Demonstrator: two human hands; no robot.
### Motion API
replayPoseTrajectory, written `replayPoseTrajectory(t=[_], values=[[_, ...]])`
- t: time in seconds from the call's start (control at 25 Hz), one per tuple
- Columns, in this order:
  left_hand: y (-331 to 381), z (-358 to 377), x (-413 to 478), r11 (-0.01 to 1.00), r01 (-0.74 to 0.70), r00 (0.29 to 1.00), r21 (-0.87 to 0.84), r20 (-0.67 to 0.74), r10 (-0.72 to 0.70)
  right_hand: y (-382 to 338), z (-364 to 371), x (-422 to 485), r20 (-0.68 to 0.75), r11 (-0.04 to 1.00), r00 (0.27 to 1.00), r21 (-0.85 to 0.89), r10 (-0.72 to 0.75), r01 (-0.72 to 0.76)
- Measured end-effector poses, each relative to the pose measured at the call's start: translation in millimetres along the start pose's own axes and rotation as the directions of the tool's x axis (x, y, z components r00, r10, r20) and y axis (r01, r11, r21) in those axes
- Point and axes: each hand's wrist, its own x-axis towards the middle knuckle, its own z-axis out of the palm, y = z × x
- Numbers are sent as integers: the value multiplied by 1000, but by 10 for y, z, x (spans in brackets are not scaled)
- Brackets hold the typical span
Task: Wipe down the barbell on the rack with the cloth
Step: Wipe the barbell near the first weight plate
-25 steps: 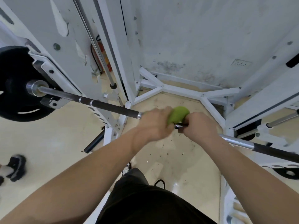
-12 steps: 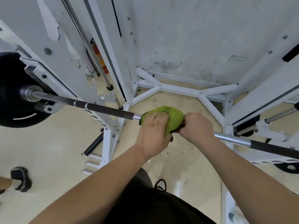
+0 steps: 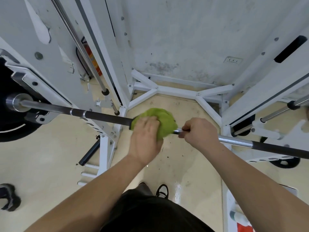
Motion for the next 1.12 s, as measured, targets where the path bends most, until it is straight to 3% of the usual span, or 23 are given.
replayPoseTrajectory(t=[0.08,0.12,0.32,0.48,0.6,0.68,0.72,0.8,0.88,0.96,1.0,1.08,1.12], values=[[-172,-20,55,967,-256,962,-10,92,255,-9,21,-18,-22,1000,1000,24,-6,6],[-307,-88,104,955,-296,950,5,109,294,-16,30,-40,-23,999,1000,47,-10,11],[-721,-306,-60,983,-135,991,126,30,132,108,-13,-187,-54,992,996,108,-67,73],[-123,-227,110,981,136,985,135,89,-148,452,-150,-287,-53,997,995,6,-79,79],[880,70,388,998,10,962,57,273,-25,794,-283,-257,-9,994,998,-89,-62,61],[1258,188,518,997,-57,902,-50,425,73,1011,-363,-261,29,991,998,-120,-58,61],[1209,172,581,999,-22,875,-50,482,44,1097,-371,-265,33,992,998,-110,-56,60],[1026,102,735,988,150,829,37,540,-146,1423,-480,-303,61,995,998,-97,-26,32],[848,31,782,918,349,800,191,449,-398,1716,-517,-328,93,993,995,-113,-20,31],[1022,110,763,860,448,804,246,311,-507,1890,-526,-375,97,989,994,-131,-48,61],[1241,236,733,886,409,843,216,281,-458,1953,-524,-400,78,987,995,-143,-60,71],[1777,533,606,981,189,930,43,313,-193,2073,-522,-425,21,979,997,-190,-70,72],[1958,631,554,995,85,936,-44,347,-64,2118,-531,-436,0,976,998,-211,-59,58]])
